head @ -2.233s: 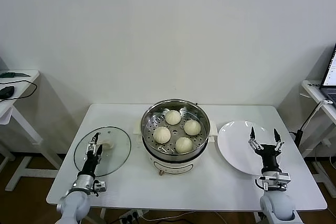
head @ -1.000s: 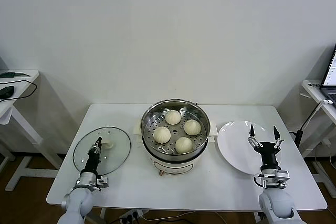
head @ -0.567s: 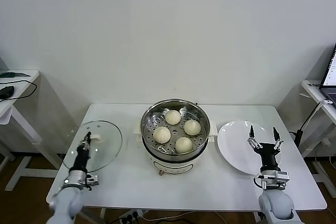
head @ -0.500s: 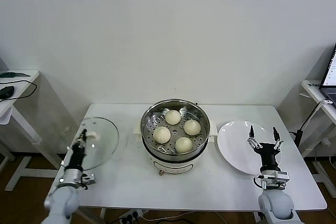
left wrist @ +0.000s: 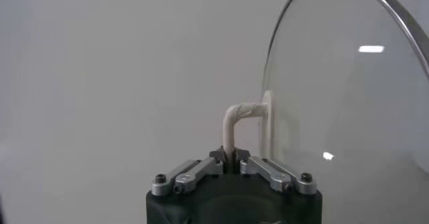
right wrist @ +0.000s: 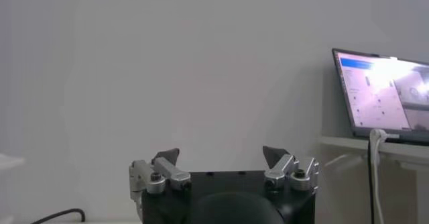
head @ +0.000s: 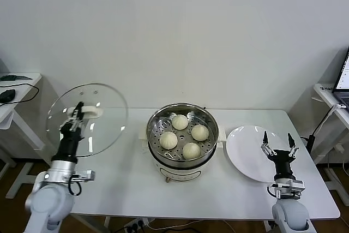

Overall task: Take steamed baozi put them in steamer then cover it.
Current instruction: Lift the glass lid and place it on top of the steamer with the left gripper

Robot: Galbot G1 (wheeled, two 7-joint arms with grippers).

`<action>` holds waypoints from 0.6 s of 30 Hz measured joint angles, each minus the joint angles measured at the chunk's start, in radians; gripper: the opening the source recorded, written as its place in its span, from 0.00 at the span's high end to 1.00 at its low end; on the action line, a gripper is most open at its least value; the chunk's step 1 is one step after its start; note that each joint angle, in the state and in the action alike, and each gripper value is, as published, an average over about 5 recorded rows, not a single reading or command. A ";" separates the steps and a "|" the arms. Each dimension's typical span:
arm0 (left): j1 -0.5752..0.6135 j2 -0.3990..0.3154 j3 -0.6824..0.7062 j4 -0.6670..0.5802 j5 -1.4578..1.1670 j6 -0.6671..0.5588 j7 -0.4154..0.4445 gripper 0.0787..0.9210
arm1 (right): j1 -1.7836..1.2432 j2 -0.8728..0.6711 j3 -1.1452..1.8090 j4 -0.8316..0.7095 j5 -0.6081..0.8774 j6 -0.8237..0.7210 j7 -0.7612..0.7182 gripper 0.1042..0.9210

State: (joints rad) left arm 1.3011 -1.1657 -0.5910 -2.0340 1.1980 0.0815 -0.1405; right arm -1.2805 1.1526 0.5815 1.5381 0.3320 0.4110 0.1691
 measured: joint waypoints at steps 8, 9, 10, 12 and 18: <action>-0.097 -0.013 0.254 -0.097 -0.017 0.136 0.089 0.87 | -0.014 0.015 0.020 -0.015 0.000 0.006 -0.004 0.12; -0.113 -0.018 0.287 -0.099 -0.016 0.152 0.100 0.87 | -0.016 0.018 0.022 -0.016 0.000 0.006 -0.004 0.12; -0.130 -0.024 0.319 -0.099 -0.015 0.166 0.111 0.87 | -0.018 0.020 0.024 -0.018 0.000 0.007 -0.005 0.12; -0.161 -0.037 0.379 -0.095 -0.009 0.194 0.133 0.87 | -0.020 0.024 0.027 -0.021 -0.001 0.008 -0.006 0.12; -0.240 -0.075 0.528 -0.059 0.021 0.264 0.203 0.87 | -0.023 0.037 0.035 -0.031 -0.005 0.010 -0.010 0.12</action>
State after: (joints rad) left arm 1.0615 -1.2404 -0.0634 -2.0925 1.2190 0.3450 0.0624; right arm -1.3037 1.1896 0.6168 1.5066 0.3273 0.4209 0.1593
